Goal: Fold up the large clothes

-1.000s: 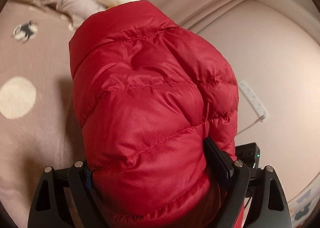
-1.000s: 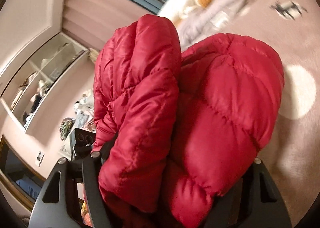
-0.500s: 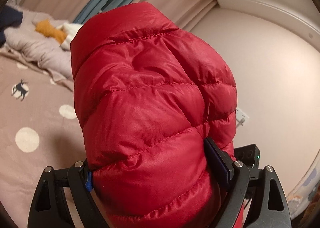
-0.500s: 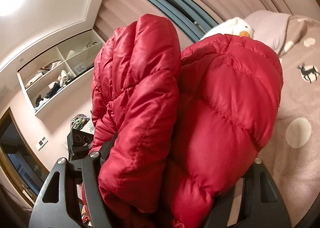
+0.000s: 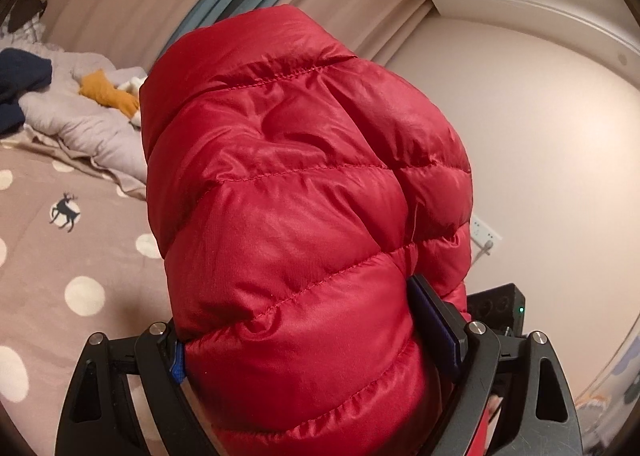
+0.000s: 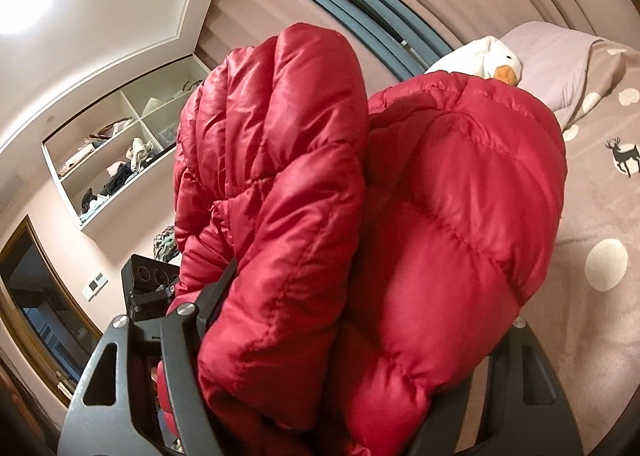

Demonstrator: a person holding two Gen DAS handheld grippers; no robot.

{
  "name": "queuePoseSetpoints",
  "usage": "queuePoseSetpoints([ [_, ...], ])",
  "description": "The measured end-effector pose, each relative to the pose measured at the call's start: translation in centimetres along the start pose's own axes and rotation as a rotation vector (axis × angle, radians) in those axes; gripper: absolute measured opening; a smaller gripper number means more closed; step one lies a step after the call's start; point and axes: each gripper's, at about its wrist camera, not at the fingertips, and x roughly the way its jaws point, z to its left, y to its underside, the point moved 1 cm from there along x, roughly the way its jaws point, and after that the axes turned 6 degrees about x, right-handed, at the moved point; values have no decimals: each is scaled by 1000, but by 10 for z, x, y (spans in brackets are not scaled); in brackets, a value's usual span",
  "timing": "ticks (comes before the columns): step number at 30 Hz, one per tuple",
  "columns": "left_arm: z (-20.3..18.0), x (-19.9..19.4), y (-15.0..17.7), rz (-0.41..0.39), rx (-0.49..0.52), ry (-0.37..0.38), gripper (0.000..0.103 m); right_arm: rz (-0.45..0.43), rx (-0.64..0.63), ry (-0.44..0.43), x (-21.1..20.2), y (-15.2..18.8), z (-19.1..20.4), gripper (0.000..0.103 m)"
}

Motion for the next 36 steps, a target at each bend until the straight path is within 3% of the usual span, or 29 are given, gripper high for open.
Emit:
queuePoseSetpoints([
  [11, -7, -19, -11, 13, 9, 3, 89, 1, -15, 14, -23, -6, 68, 73],
  [24, -3, -20, -23, 9, 0, -37, 89, 37, -4, 17, -11, -22, 87, 73],
  [30, 2, -23, -44, 8, -7, -43, 89, 46, -8, 20, -3, -22, 86, 73],
  [36, 14, -11, -80, 9, 4, -91, 89, 58, -8, 16, 24, -42, 85, 74],
])
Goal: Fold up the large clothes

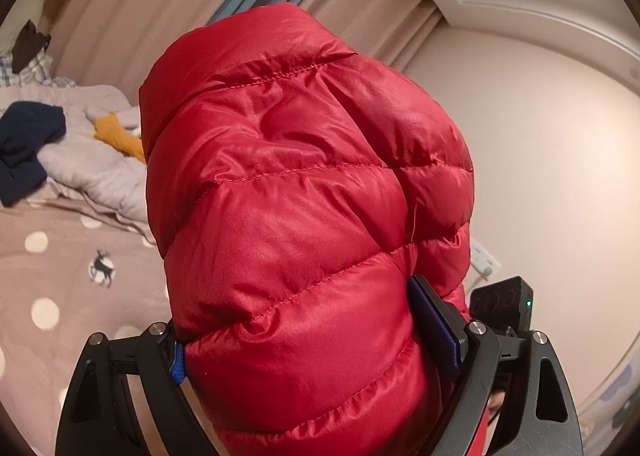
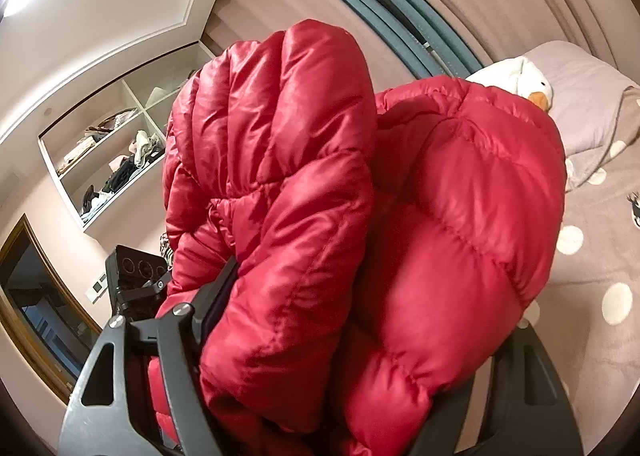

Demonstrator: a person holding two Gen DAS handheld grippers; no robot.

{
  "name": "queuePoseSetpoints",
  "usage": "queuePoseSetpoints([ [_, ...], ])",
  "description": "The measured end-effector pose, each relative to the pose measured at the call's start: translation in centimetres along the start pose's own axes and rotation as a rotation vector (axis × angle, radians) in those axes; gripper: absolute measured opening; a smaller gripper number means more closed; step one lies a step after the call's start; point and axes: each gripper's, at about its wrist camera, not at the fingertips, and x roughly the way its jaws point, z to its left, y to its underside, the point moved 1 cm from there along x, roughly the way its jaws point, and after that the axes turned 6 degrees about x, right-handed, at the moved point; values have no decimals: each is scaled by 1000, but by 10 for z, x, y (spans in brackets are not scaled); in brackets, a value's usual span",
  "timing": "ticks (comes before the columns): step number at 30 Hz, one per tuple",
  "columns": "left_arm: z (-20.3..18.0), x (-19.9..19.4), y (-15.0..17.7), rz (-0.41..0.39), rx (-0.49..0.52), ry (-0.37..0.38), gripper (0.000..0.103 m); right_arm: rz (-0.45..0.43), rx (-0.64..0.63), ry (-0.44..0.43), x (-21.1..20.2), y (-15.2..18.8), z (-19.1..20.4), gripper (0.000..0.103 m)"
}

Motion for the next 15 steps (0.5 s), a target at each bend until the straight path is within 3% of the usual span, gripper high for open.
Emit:
queuePoseSetpoints([
  [4, 17, 27, -24, 5, 14, -26, 89, 5, 8, 30, 27, -23, -14, 74],
  [9, 69, 86, -33, 16, -22, 9, 89, 11, 10, 100, 68, -47, -53, 74],
  [15, 142, 177, -1, 122, -80, -40, 89, 90, 165, 110, 122, -41, -172, 74],
])
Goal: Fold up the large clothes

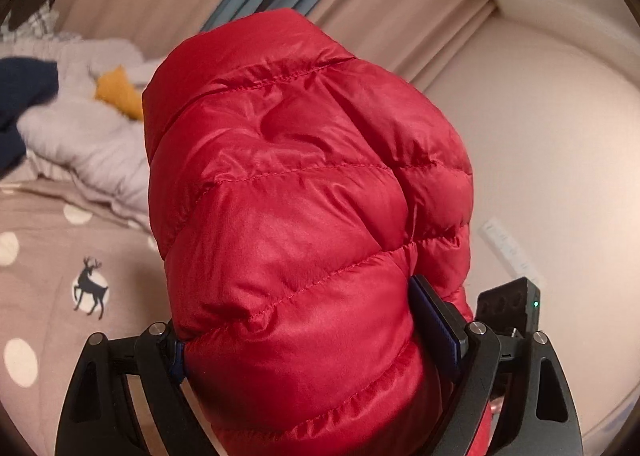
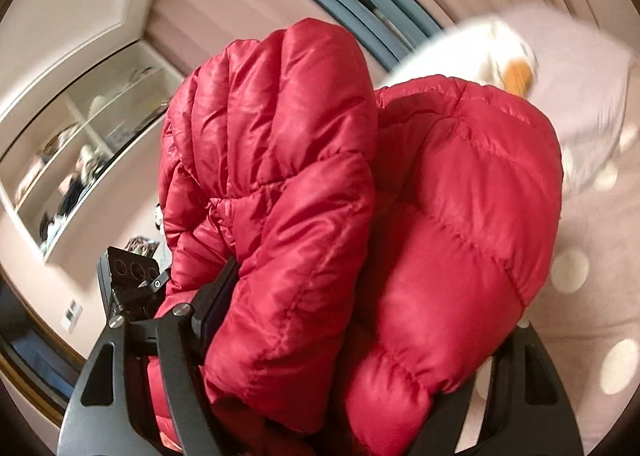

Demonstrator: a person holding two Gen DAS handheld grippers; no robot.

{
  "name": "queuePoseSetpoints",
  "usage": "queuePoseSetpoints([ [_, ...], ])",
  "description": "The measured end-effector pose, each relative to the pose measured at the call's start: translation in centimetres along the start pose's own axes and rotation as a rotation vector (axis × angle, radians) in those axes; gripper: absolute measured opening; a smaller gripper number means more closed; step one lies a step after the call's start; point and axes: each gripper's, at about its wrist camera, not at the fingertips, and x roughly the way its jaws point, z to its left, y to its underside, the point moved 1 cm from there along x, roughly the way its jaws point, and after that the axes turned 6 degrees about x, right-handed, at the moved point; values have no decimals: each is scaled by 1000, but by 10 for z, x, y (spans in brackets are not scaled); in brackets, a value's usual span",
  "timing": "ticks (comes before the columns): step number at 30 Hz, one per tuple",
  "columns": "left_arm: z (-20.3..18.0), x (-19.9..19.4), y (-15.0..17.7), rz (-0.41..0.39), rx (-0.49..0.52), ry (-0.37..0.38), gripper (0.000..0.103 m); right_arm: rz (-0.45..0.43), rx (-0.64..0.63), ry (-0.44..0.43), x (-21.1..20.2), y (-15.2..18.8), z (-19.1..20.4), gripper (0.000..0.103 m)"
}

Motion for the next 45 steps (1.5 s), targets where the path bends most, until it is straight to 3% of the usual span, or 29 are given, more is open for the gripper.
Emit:
queuePoseSetpoints([
  [4, 52, 67, 38, 66, 3, -42, 89, 24, 96, 13, 36, 14, -94, 74],
  [7, 100, 115, 71, 174, -60, -95, 89, 79, 157, 111, 60, 34, -160, 74],
  [9, 127, 140, 98, 247, -99, -146, 89, 136, 165, 236, 74, 51, -199, 74],
  [10, 137, 148, 109, 274, -100, -180, 89, 149, 148, 284, 76, 59, -213, 74],
  [11, 145, 150, 121, 276, -95, -201, 91, 144, 135, 276, 74, 64, -220, 75],
  [14, 152, 131, 130, 242, -114, -182, 93, 149, 139, 258, 55, 70, -229, 85],
  [17, 151, 105, 119, 288, -141, -257, 93, 105, 115, 337, 24, 66, -207, 86],
  [19, 132, 72, 105, 263, -42, -396, 93, 84, 43, 406, 4, 58, -187, 86],
  [22, 94, 30, 93, 176, 134, -498, 93, -35, -50, 480, -30, 48, -147, 85],
  [24, 69, 10, 90, 109, 208, -549, 91, -71, -73, 411, -46, 48, -129, 74],
  [26, 54, 12, 91, 108, 260, -577, 76, -55, -101, 363, -45, 53, -112, 43],
  [28, 56, 31, 97, 158, 274, -592, 65, -7, -152, 406, -37, 64, -110, 23],
  [32, 95, 101, 135, 328, 178, -596, 55, 148, -179, 552, 20, 80, -140, 13],
  [34, 102, 106, 150, 296, 171, -588, 55, 185, -154, 612, 37, 93, -165, 5],
  [37, 96, 91, 146, 278, 200, -604, 49, 166, -125, 592, 20, 91, -169, 1],
  [39, 81, 69, 134, 262, 205, -683, 43, 139, -141, 587, -5, 84, -143, 8],
  [41, 54, 40, 125, 222, 236, -744, 43, 60, -214, 597, -44, 83, -102, 8],
  [45, -19, -37, 123, 20, 393, -759, 43, -28, -294, 603, -101, 86, -38, 9],
])
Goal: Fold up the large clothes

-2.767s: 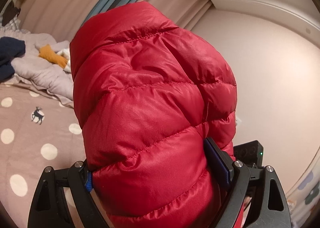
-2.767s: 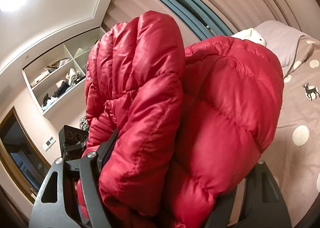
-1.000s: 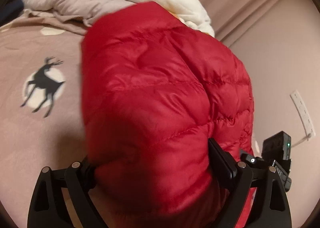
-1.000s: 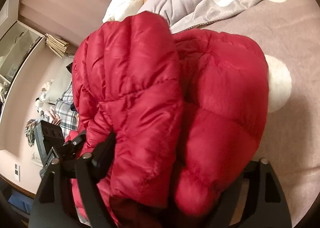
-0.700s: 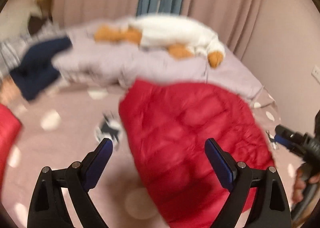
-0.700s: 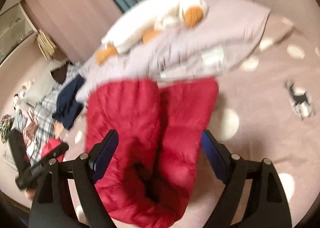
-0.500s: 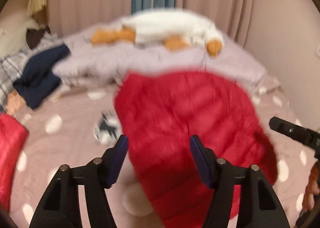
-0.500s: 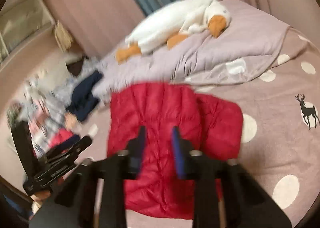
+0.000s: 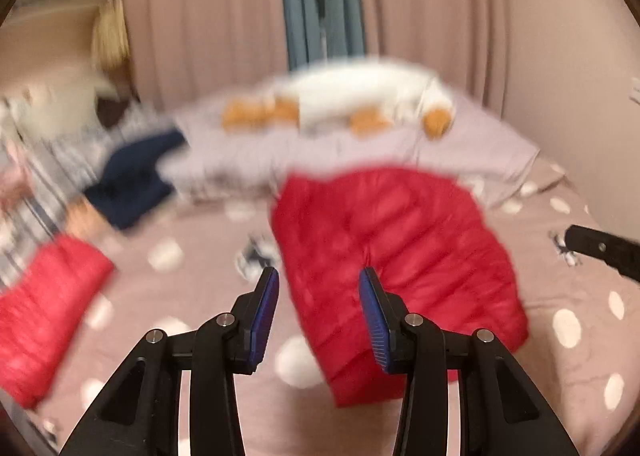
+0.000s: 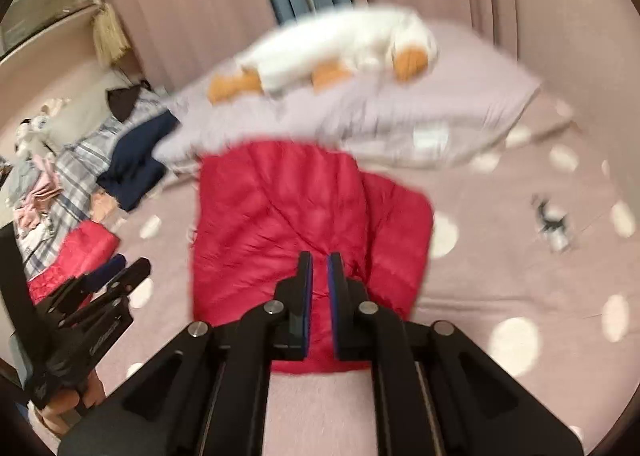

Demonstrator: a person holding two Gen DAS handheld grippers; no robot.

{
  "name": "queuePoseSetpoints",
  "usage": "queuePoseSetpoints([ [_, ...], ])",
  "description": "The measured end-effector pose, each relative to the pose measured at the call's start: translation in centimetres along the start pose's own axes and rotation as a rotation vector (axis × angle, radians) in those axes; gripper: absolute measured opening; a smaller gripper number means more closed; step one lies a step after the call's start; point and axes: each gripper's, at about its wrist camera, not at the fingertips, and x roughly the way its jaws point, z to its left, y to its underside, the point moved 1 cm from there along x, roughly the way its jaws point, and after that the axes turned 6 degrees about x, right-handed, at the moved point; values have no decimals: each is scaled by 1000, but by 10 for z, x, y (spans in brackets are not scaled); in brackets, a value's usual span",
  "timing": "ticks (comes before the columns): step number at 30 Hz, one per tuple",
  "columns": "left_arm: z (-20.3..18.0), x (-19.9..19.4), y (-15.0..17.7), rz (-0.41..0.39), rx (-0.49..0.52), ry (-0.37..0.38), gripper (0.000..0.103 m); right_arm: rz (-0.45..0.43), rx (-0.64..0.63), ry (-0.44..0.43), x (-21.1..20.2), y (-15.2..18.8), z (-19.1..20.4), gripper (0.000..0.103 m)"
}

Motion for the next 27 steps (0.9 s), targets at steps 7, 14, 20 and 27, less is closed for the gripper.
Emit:
queuePoseSetpoints([
  [7, 5, -115, -2, -106, -32, -5, 43, -91, -108, 87, -93, 30, 35, 9],
  [14, -7, -158, 3, -189, -36, 0, 43, -154, -142, 151, -138, 56, 48, 10],
  [20, -9, -173, 5, -215, -45, -2, 44, -173, -129, 153, -157, 61, 47, 10],
  [27, -5, -178, 11, -253, -119, 37, 103, -181, -117, 172, -163, 64, 48, 30],
])
